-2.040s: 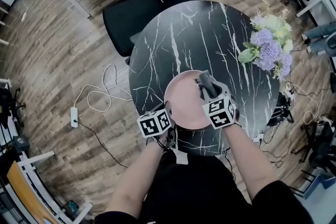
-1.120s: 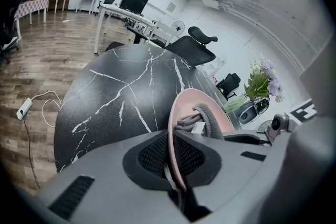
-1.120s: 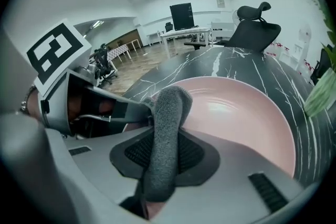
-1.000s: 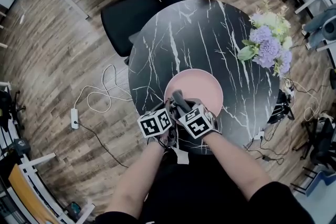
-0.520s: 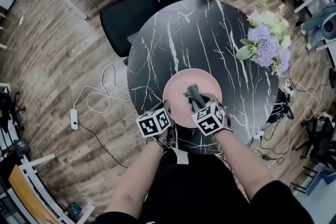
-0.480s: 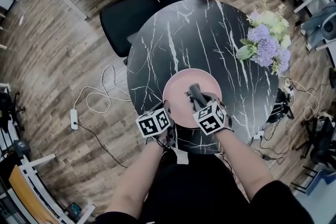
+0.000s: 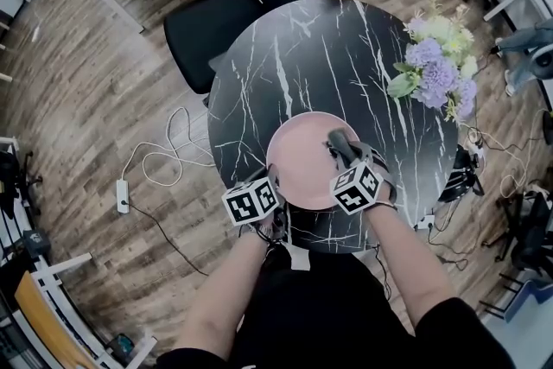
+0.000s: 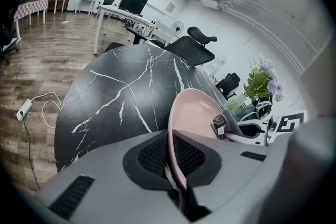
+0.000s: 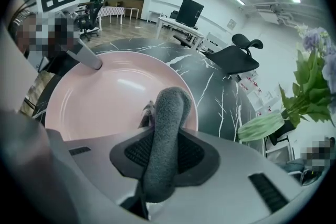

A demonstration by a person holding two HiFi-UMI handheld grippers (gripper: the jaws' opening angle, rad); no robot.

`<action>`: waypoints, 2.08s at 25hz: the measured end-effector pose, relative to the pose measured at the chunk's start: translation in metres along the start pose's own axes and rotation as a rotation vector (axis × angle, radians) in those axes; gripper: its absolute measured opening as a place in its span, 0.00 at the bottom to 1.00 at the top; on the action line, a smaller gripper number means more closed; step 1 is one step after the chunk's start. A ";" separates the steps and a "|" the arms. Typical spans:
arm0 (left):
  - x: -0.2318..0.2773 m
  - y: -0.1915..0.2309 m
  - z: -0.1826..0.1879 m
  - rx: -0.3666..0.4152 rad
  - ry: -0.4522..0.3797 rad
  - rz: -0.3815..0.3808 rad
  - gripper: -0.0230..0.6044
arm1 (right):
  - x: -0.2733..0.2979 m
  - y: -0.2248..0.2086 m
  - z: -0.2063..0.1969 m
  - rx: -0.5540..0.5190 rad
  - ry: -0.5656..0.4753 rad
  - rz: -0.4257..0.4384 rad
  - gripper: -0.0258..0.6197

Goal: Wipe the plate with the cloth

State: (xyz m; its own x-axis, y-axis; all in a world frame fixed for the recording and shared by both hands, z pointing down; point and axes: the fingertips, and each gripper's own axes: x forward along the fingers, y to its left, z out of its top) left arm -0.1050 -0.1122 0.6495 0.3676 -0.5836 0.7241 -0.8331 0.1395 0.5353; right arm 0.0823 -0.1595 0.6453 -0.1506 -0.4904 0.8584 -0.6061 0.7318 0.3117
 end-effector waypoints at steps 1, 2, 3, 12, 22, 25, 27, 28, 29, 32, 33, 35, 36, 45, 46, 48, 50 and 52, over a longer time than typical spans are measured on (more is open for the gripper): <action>-0.001 0.000 0.000 0.001 -0.001 0.003 0.08 | 0.000 -0.002 0.000 0.000 0.000 -0.007 0.21; -0.002 0.001 0.000 0.004 -0.002 0.013 0.08 | 0.000 -0.004 0.000 0.003 -0.001 -0.016 0.21; -0.003 0.002 0.000 0.006 -0.004 0.023 0.08 | 0.000 -0.007 0.001 0.011 -0.005 -0.028 0.21; -0.003 0.000 -0.003 -0.033 -0.017 0.012 0.08 | -0.020 -0.037 0.020 0.207 -0.156 -0.159 0.21; -0.004 0.001 -0.004 -0.043 -0.023 0.020 0.08 | -0.027 0.003 0.047 0.495 -0.287 0.113 0.21; -0.004 0.001 -0.004 -0.044 -0.025 0.020 0.08 | -0.028 0.034 0.056 0.489 -0.277 0.206 0.21; -0.004 0.000 -0.004 -0.046 -0.026 0.022 0.08 | -0.028 0.056 0.062 0.510 -0.266 0.272 0.21; -0.004 0.000 -0.004 -0.047 -0.027 0.024 0.08 | -0.028 0.066 0.065 0.522 -0.255 0.303 0.21; -0.004 0.001 -0.004 -0.048 -0.028 0.025 0.08 | -0.028 0.076 0.066 0.533 -0.243 0.330 0.21; -0.005 0.000 -0.003 -0.053 -0.030 0.026 0.08 | -0.026 0.105 0.068 0.542 -0.193 0.403 0.21; -0.005 0.000 -0.004 -0.054 -0.031 0.026 0.08 | -0.025 0.114 0.067 0.534 -0.174 0.426 0.21; -0.004 0.001 -0.004 -0.050 -0.030 0.024 0.08 | -0.023 0.128 0.063 0.498 -0.147 0.458 0.21; -0.004 0.001 -0.004 -0.048 -0.030 0.024 0.08 | -0.023 0.132 0.062 0.470 -0.142 0.463 0.21; -0.004 0.001 -0.003 -0.030 -0.026 0.017 0.08 | -0.034 0.139 0.039 0.207 -0.058 0.493 0.21; -0.004 0.001 -0.003 -0.031 -0.026 0.017 0.08 | -0.034 0.136 0.035 0.186 -0.054 0.485 0.21; -0.003 0.001 -0.003 -0.030 -0.025 0.016 0.08 | -0.035 0.130 0.026 0.161 -0.044 0.473 0.21; -0.003 0.000 -0.003 -0.027 -0.022 0.016 0.09 | -0.036 0.124 0.018 0.155 -0.026 0.464 0.21; -0.004 0.000 -0.003 -0.026 -0.019 0.016 0.08 | -0.038 0.115 0.010 0.149 -0.012 0.449 0.21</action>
State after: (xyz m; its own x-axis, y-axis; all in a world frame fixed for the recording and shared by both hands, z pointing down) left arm -0.1051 -0.1071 0.6481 0.3462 -0.5963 0.7243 -0.8278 0.1691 0.5349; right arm 0.0102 -0.0617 0.6446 -0.4320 -0.1471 0.8898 -0.5842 0.7973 -0.1518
